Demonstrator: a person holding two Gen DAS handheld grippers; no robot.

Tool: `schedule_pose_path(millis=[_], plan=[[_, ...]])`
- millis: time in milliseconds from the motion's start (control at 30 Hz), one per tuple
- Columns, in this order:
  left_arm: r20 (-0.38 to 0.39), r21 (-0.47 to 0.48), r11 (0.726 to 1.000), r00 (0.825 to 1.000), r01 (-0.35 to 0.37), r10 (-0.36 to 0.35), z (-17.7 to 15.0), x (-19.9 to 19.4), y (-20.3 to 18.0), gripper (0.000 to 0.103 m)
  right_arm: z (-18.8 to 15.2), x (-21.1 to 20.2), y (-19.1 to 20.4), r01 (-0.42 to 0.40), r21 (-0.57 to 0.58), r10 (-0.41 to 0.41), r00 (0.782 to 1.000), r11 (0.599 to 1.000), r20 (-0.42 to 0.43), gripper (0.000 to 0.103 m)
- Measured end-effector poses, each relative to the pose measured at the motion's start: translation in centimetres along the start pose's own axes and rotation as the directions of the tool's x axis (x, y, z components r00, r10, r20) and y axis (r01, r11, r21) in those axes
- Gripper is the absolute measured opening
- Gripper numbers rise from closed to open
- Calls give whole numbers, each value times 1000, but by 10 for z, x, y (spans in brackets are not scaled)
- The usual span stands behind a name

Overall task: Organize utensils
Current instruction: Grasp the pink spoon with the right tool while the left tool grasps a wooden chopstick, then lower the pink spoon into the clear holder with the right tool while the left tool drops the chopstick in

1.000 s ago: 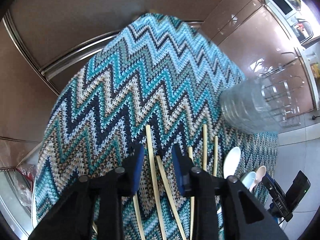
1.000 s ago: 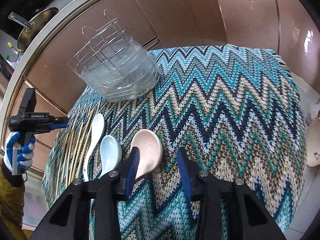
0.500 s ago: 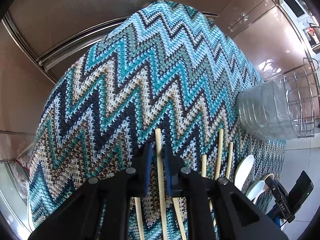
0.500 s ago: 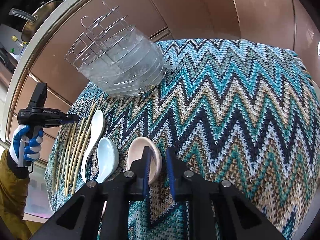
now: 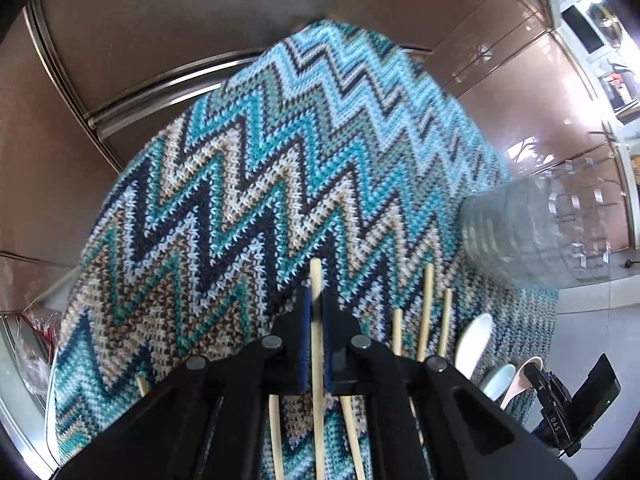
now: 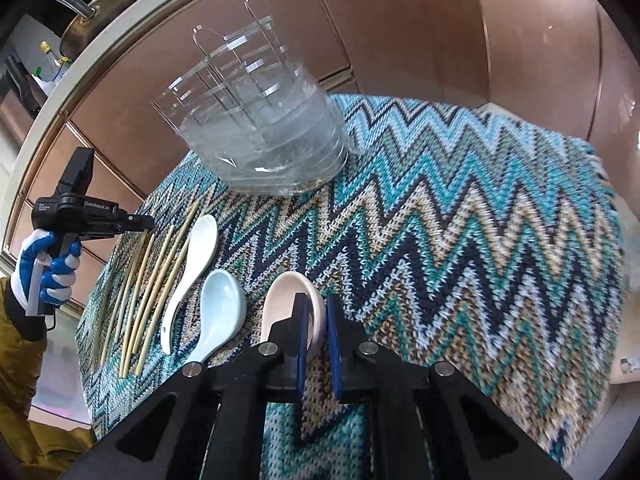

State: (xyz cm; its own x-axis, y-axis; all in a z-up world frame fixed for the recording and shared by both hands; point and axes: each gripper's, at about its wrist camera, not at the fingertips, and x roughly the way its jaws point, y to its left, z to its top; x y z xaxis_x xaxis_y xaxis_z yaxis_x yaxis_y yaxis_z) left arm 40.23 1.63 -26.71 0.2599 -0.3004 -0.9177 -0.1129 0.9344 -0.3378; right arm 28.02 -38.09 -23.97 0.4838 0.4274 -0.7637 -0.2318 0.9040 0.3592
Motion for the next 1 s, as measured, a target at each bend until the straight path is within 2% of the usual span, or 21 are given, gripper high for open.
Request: schedule_pose_path(millis=[167,300,433,500,633,700,733,767,800,833,900,933,967,1000], plan=[[89,30,999,995,40,-43,-17,-48,-1,5,-11,-36,24,58,-17,-56,995,998,84,9],[179,63,995,980,82,-92,-30,-89,-5,5,-14,-70,51,130,-51,-121,981,990,154,9],[284,114,986,947,121,-149,-41,-135,-17,5,-8,-106,65,185,-54,-168,959,981,230,9],[342,143,979,921,146,-187,-45,-161,-27,5,-2,-124,76,207,-49,-186,943,977,277,9],[446,186,968,863,169,-236,-36,-199,-54,5,22,-148,98,269,-49,-230,893,962,387,9],[519,218,963,816,161,-254,-24,-216,-77,5,41,-158,110,322,-49,-267,852,945,450,9],[555,234,958,786,166,-272,-18,-224,-89,5,51,-161,116,354,-48,-288,826,934,484,9],[592,250,952,750,178,-295,-13,-233,-100,5,57,-163,120,366,-46,-294,811,930,506,9],[614,257,948,727,186,-309,-9,-238,-109,5,67,-165,125,375,-39,-298,790,926,536,9],[644,268,942,690,202,-331,-2,-244,-122,5,75,-164,127,385,-33,-303,773,922,557,9],[682,281,936,642,212,-350,8,-247,-141,5,91,-161,132,417,-20,-323,733,909,599,9],[695,282,937,629,206,-348,11,-245,-148,5,98,-156,132,431,-16,-332,718,902,612,9],[715,286,938,607,197,-346,18,-240,-160,5,107,-150,133,452,-9,-349,700,892,623,9],[720,291,936,599,199,-352,22,-236,-168,5,114,-144,132,467,-6,-360,690,884,628,9]])
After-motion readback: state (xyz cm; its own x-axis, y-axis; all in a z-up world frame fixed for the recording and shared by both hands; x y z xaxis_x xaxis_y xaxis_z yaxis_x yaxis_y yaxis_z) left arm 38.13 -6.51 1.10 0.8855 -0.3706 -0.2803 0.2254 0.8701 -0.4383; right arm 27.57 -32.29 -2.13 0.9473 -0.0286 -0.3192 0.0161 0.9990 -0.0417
